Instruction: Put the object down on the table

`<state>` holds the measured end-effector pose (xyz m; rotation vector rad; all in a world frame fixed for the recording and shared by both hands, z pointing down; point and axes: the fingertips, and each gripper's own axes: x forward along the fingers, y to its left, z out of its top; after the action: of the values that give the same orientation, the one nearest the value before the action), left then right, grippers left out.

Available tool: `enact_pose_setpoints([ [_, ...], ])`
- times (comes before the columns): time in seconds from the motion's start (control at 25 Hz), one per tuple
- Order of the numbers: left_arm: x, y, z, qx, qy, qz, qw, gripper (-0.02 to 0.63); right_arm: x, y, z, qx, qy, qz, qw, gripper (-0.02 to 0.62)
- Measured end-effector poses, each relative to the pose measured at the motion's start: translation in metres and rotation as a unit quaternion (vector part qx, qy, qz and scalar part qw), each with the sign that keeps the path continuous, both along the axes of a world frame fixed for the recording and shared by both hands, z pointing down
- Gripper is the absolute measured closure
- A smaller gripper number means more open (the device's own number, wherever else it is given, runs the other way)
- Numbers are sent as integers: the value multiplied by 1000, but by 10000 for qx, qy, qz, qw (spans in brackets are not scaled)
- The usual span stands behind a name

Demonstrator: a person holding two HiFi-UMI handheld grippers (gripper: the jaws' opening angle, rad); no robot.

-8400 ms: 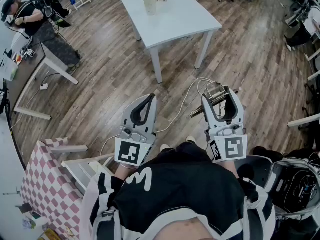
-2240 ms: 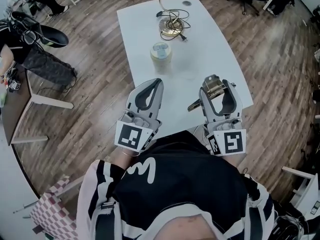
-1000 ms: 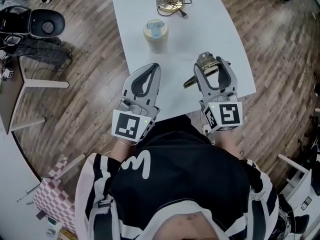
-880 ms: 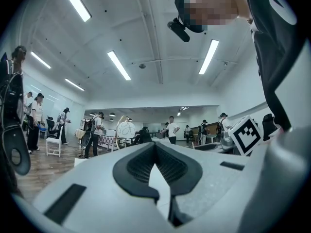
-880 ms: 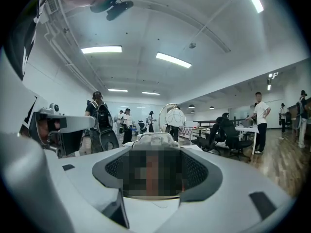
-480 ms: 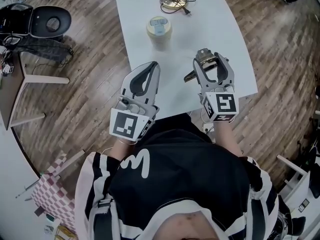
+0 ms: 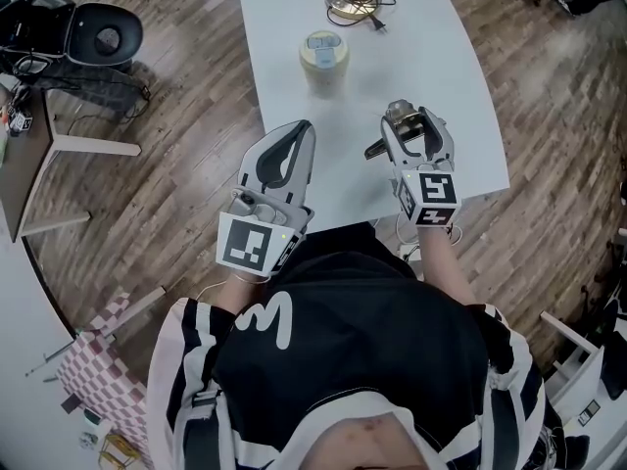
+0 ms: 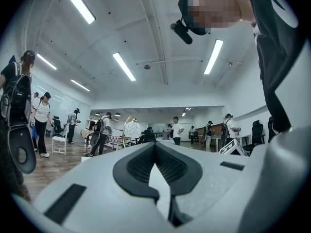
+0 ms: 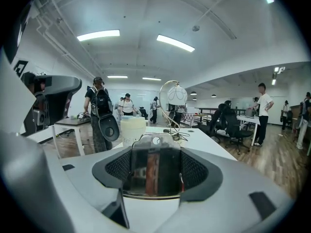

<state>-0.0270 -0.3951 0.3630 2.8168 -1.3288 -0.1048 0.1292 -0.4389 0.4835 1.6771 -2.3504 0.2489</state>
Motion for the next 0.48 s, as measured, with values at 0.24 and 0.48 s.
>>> enact_pose_setpoints([
  [0.24,-4,1,2,-18,-37,-91,10000,601,1,-2,28,-197,159,-31,9997,305],
  [0.48,-9,3,1,-22,-62,-172,9998,601,3,-4,45,-380,174,-4,9991,307],
])
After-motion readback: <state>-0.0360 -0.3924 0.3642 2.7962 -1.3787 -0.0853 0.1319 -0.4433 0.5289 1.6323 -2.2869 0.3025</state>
